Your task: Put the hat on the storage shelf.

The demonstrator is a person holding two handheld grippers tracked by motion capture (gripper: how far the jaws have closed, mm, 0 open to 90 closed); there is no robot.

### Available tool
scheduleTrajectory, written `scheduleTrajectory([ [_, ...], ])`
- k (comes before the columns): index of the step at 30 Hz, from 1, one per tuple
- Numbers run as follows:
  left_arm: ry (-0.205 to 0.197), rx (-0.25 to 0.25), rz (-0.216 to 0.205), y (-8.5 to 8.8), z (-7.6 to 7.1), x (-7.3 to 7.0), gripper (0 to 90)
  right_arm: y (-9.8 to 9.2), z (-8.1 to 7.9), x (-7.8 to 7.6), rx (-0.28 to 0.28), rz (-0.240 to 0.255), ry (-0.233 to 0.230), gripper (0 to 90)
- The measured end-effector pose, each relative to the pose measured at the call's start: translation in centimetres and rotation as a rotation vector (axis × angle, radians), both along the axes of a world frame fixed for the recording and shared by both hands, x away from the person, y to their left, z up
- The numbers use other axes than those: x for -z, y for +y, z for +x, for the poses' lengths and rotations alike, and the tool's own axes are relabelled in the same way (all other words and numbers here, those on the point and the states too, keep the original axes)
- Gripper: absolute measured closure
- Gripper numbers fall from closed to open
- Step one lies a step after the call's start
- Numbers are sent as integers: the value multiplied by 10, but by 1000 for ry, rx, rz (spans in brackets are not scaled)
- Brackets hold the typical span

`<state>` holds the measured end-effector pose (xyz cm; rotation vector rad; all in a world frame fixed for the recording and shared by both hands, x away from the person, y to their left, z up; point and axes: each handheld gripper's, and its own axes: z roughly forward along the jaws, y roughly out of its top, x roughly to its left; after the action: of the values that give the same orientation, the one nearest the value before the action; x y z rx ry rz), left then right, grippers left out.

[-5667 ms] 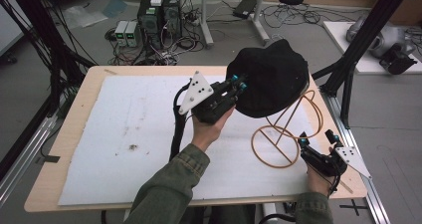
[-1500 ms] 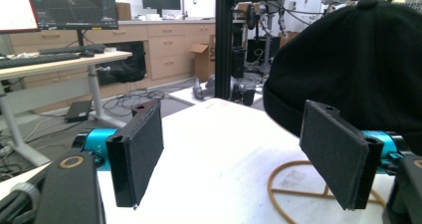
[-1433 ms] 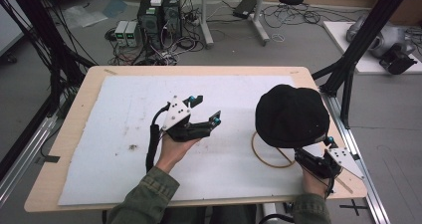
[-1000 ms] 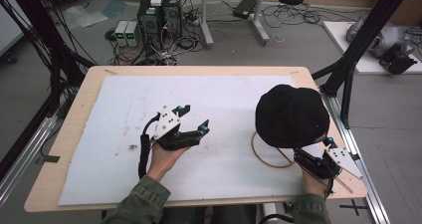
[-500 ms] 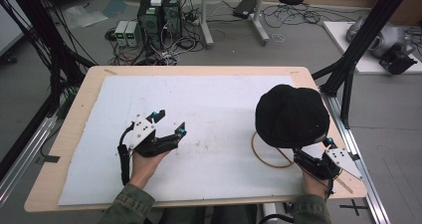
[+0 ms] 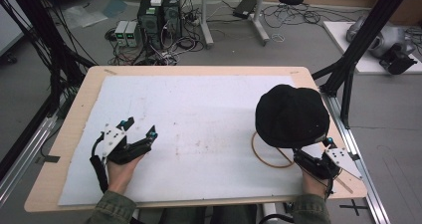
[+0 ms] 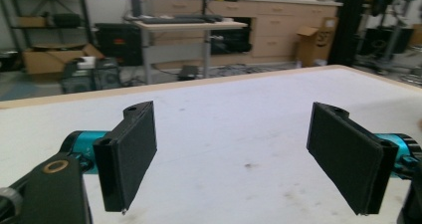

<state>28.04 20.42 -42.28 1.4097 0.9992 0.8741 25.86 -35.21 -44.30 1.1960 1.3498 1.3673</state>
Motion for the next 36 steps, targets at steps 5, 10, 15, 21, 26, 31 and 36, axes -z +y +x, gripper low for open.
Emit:
scheduleTrajectory([
  [5, -18, -123, -20, 24, -10, 5, 200, 1, 1, 0, -6, -9, 1, 58],
  [10, -59, -214, -30, 40, -17, 10, 195, 2, 1, -1, -5, -3, -2, 58],
  [15, -24, -279, -45, 50, -20, 17, 198, 1, 0, -1, 3, -4, -6, 58],
  [21, -34, -266, -21, 51, -22, 21, 198, 3, -1, -3, 9, -6, -26, 58],
  [26, -43, -261, -36, 55, -24, 22, 199, 2, -1, -3, 11, 8, -25, 58],
  [31, -44, -246, -40, 59, -26, 24, 203, -4, 1, -3, 30, 39, -24, 57],
  [36, -41, -245, -50, 60, -27, 25, 205, -7, 1, -4, 43, 74, -35, 57],
])
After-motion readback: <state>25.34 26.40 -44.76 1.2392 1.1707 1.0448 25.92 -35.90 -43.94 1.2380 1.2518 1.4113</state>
